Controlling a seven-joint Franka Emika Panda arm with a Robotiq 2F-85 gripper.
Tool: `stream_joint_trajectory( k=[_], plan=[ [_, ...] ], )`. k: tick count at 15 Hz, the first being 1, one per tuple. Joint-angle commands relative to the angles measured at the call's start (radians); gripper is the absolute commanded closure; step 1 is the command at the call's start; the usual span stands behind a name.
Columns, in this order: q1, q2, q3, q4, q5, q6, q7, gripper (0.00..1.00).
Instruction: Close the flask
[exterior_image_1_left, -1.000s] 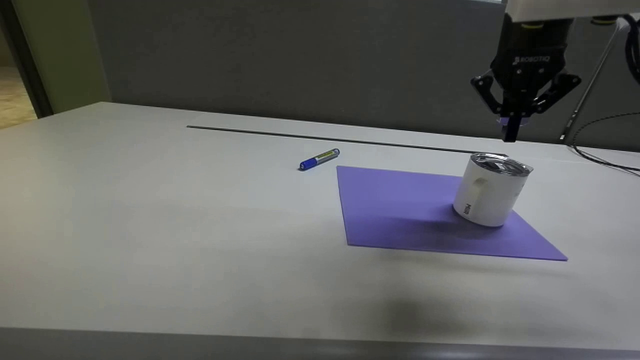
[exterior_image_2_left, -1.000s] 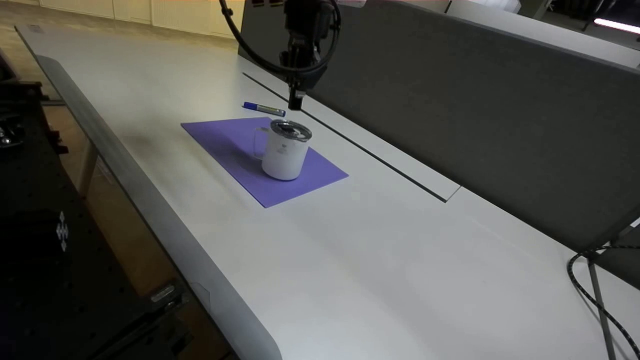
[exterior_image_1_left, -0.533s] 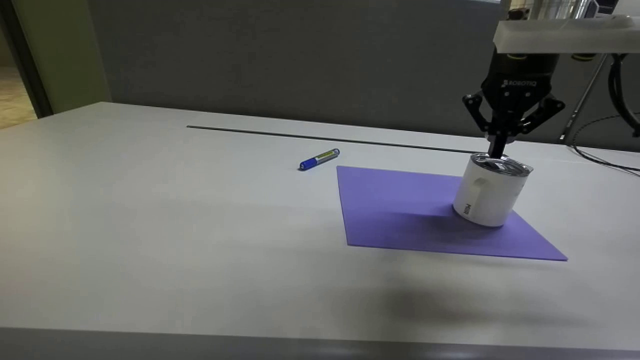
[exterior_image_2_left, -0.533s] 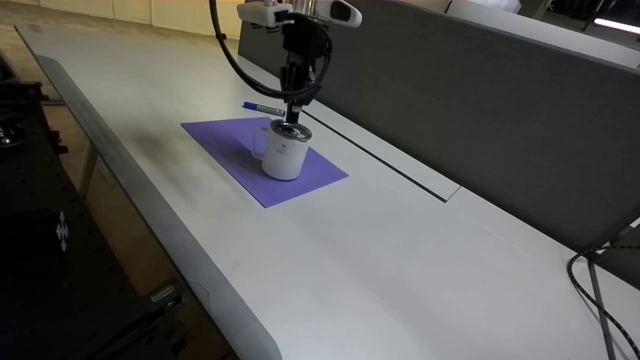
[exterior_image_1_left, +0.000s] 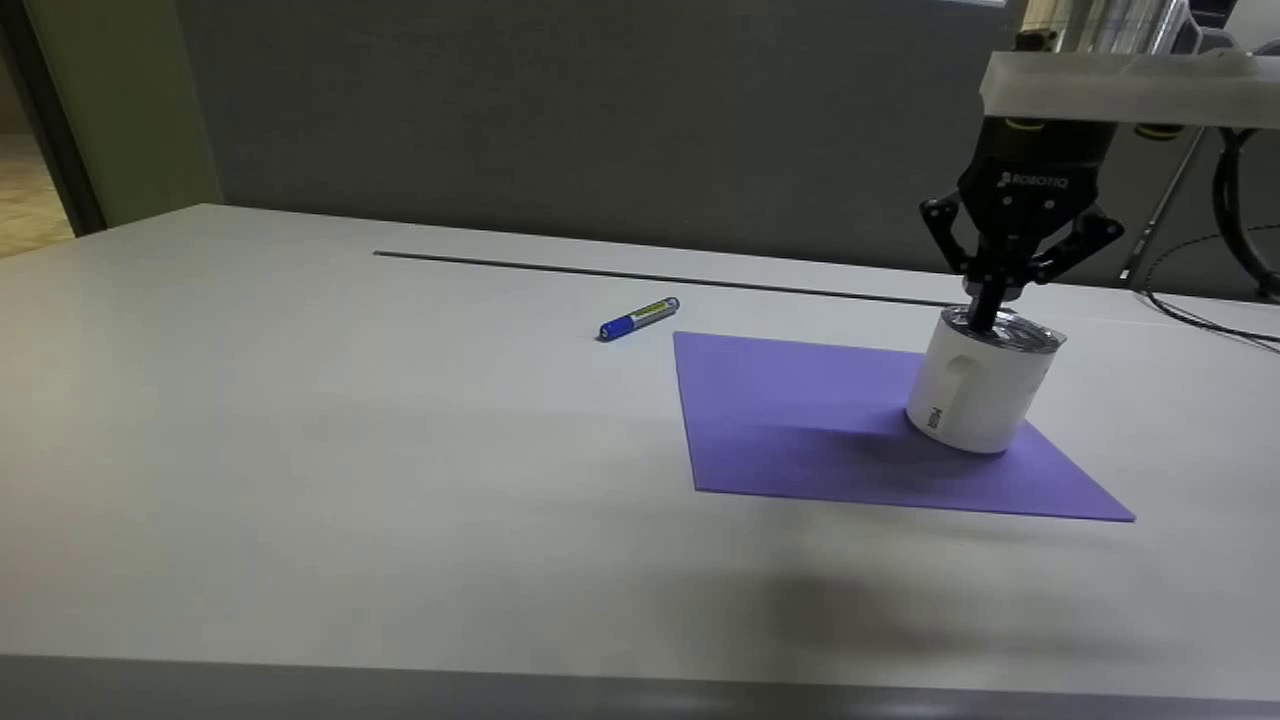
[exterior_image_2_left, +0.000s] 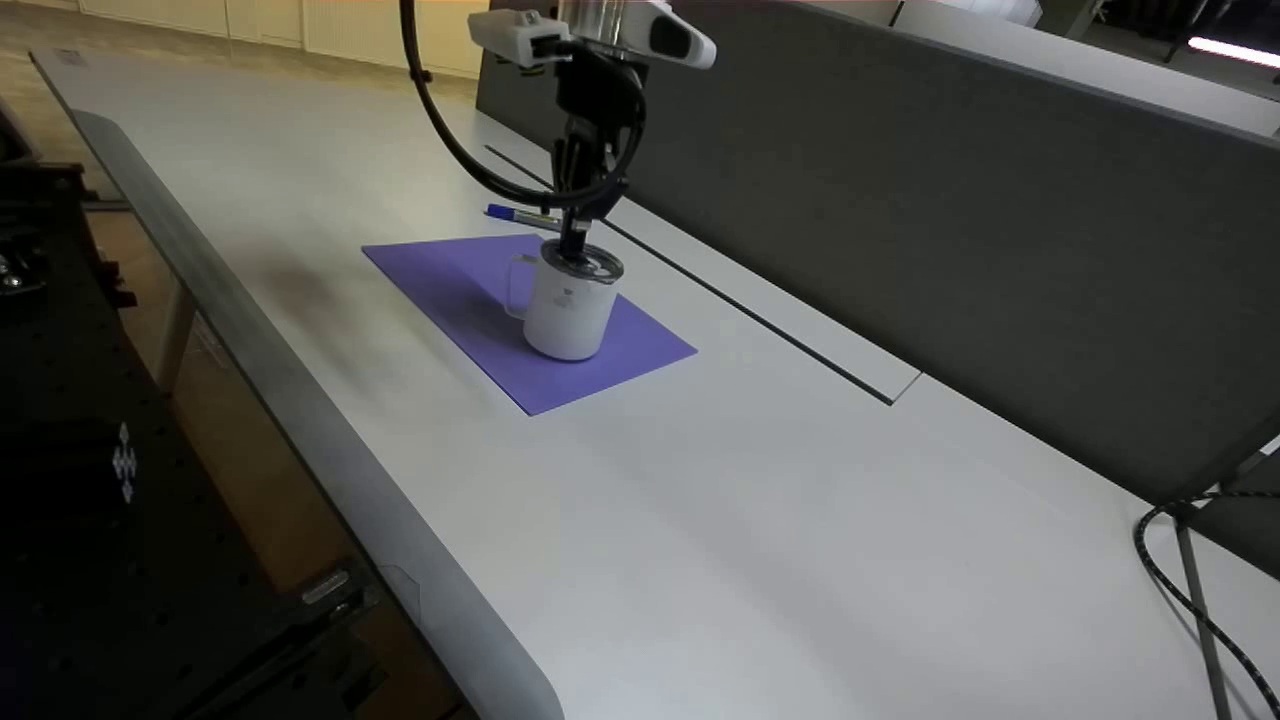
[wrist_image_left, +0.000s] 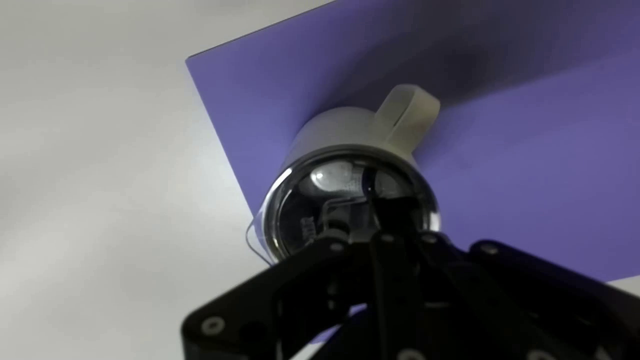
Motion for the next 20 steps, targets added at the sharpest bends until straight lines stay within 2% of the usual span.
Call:
stream_joint_trajectory(
  k=[1, 8, 16, 20],
  plan=[
    [0.000, 0.004, -0.014, -0.016, 0.045, 0.035, -0.042, 1.00],
    [-0.009, 0.011, -0.029, -0.006, 0.078, 0.007, -0.077, 1.00],
    [-0.003, 0.017, -0.052, 0.007, 0.061, -0.017, -0.072, 1.00],
    [-0.025, 0.005, -0.018, 0.029, 0.147, -0.059, -0.123, 1.00]
  ],
)
